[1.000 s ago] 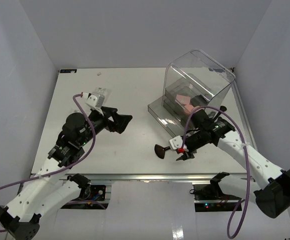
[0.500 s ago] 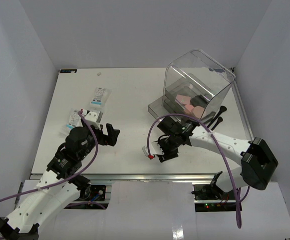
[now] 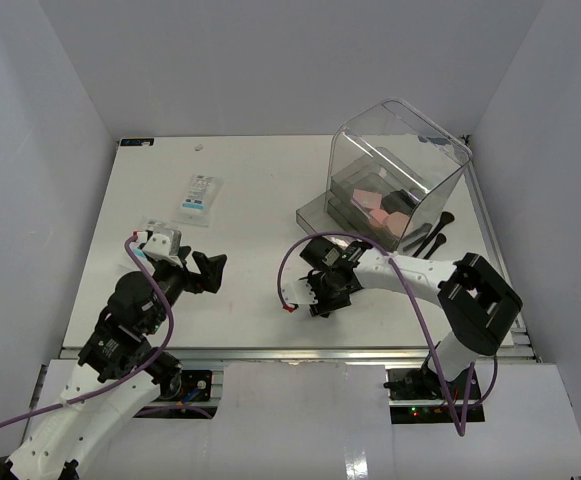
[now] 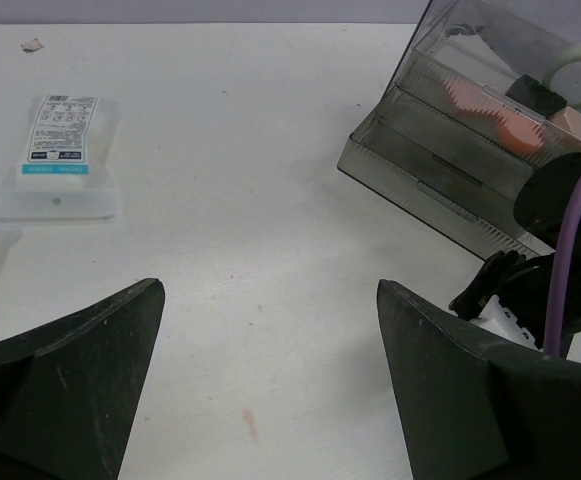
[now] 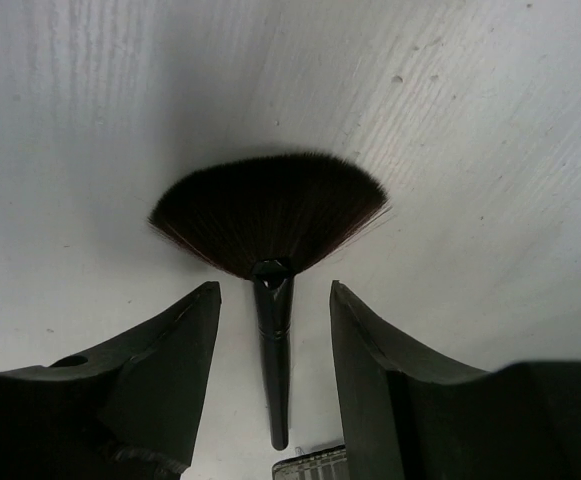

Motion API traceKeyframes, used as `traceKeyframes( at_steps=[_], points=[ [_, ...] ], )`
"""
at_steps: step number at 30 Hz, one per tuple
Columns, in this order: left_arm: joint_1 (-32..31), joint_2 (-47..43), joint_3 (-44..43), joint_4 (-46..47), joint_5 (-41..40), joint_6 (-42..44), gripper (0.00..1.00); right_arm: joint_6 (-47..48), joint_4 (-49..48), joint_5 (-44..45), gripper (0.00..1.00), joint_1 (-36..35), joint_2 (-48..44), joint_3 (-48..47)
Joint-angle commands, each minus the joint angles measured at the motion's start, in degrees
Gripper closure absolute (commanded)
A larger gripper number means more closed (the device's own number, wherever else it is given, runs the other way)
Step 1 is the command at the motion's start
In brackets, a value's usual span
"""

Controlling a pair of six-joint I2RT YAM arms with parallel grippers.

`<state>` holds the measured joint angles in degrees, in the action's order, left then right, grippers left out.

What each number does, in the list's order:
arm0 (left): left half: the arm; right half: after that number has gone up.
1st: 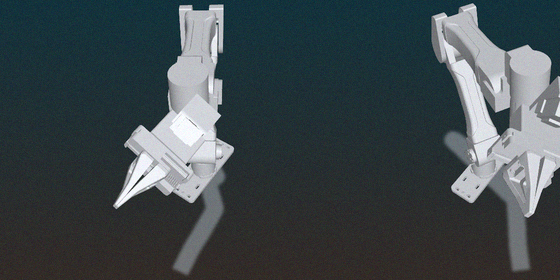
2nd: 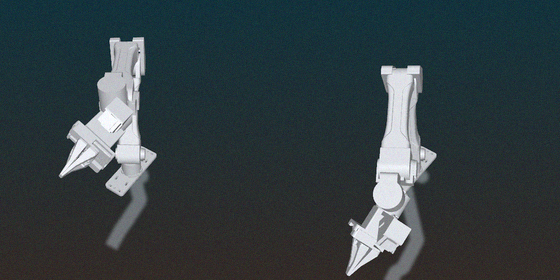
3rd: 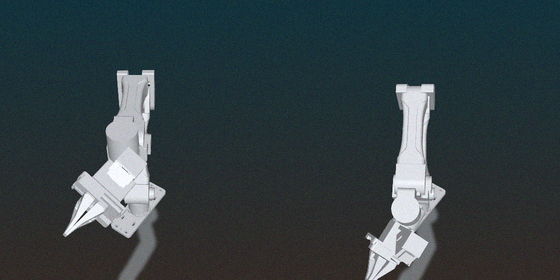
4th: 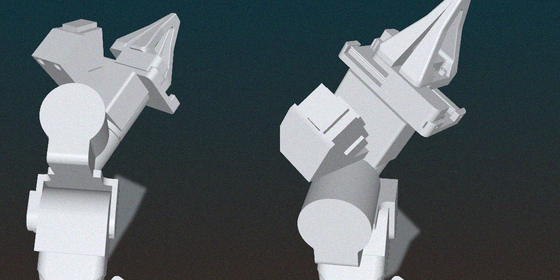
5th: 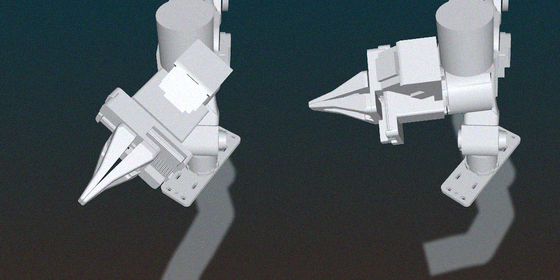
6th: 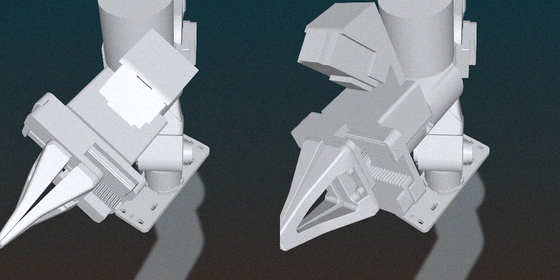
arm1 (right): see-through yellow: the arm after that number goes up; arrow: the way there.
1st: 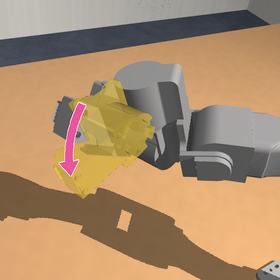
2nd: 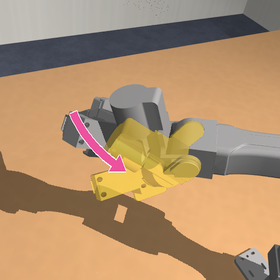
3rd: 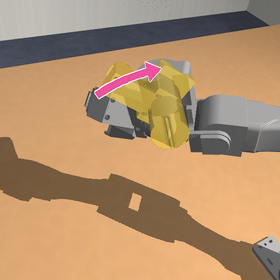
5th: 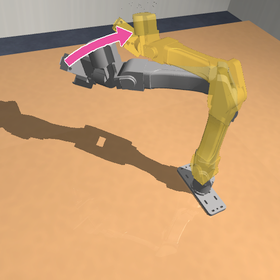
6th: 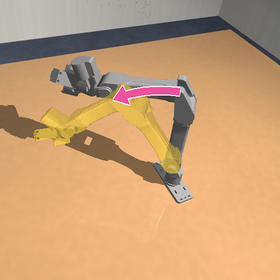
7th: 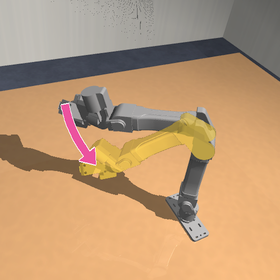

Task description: Organize the makeup

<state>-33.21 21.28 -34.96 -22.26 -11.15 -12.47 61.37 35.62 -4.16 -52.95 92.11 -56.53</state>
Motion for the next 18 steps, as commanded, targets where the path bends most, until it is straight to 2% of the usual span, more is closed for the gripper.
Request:
traceKeyframes(
  at_steps=[1, 10, 14, 18],
  points=[
    [0.25, -0.18, 0.55, 0.46, -0.71, 0.08, 0.02, -0.99, -2.62, 2.97, 0.46, -0.23, 1.49, -0.6],
    [0.25, -0.27, 0.69, 0.46, -0.45, 0.08, 0.02, -1.25, -2.36, 1.7, 0.58, -0.23, 2.77, 0.81],
    [0.25, -0.3, 0.69, 0.46, -0.48, 0.08, 0.02, -1.14, -1.29, -2.3, 0.74, -0.23, 2.43, 1.04],
    [0.25, -0.32, 0.69, 0.51, -0.54, 0.08, 0.02, -1.4, 1.24, -9.79, 0.83, -0.23, 1.79, -1.25]
  ],
)
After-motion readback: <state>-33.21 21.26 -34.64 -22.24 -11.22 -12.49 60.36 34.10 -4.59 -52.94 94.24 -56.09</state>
